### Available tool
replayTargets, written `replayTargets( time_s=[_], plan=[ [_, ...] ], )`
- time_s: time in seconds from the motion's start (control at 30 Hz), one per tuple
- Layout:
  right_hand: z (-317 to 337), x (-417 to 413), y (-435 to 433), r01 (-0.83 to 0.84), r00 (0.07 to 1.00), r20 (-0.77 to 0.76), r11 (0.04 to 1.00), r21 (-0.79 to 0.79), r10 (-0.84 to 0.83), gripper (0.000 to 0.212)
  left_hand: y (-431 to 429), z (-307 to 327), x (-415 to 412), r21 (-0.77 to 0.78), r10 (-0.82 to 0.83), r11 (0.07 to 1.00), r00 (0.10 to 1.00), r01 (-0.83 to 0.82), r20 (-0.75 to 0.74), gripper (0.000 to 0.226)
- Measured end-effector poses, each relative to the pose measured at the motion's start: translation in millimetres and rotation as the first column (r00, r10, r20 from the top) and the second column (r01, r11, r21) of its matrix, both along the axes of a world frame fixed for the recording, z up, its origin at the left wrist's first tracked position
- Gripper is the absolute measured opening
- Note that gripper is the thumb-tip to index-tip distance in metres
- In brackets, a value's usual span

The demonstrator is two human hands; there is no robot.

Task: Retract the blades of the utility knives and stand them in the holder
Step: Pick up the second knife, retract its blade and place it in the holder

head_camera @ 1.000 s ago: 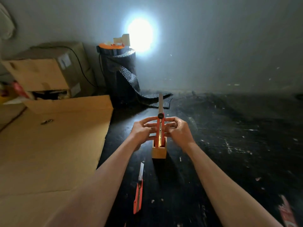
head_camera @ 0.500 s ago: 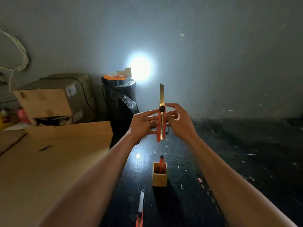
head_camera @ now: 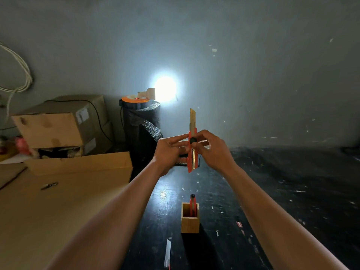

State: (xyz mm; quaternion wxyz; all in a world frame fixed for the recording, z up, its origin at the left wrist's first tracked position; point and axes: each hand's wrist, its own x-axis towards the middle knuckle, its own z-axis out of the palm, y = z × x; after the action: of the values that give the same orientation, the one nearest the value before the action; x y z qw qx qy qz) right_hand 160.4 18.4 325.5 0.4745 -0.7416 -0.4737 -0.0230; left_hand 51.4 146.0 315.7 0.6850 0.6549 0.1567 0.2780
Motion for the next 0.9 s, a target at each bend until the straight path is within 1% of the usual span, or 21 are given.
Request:
replayTargets(
  time_s=[0.23, 0.4, 0.6, 0.8, 0.9],
  plan=[
    [-11, 2, -1, 0.013, 0.999, -0.031, 0.998, -0.062, -0.015, 0.013, 5, 2, 5, -0.031, -0.012, 0.999, 1.000, 0.013, 0.003, 0.043],
    [-26, 1, -2, -0.017, 0.997, -0.080, 0.998, -0.055, 0.013, 0.009, 6, 4, 7, -0.061, -0.016, 0.998, 1.000, 0.015, -0.003, 0.045],
    [-40, 0, -2, -0.038, 0.990, -0.141, 0.998, -0.051, 0.031, 0.015, 9, 2, 13, -0.042, 0.014, 0.999, 0.999, -0.016, -0.039, 0.047],
    [-53, -1, 0, -0.017, 0.991, -0.131, 0.995, -0.094, 0.004, 0.013, 14, -5, 17, -0.026, 0.053, 0.998, 0.996, -0.055, -0.073, 0.047],
    [-49, -4, 0, -0.032, 0.995, -0.099, 0.996, -0.080, 0.024, 0.021, 17, -4, 18, -0.025, 0.048, 0.998, 0.997, -0.049, -0.060, 0.048]
  ],
)
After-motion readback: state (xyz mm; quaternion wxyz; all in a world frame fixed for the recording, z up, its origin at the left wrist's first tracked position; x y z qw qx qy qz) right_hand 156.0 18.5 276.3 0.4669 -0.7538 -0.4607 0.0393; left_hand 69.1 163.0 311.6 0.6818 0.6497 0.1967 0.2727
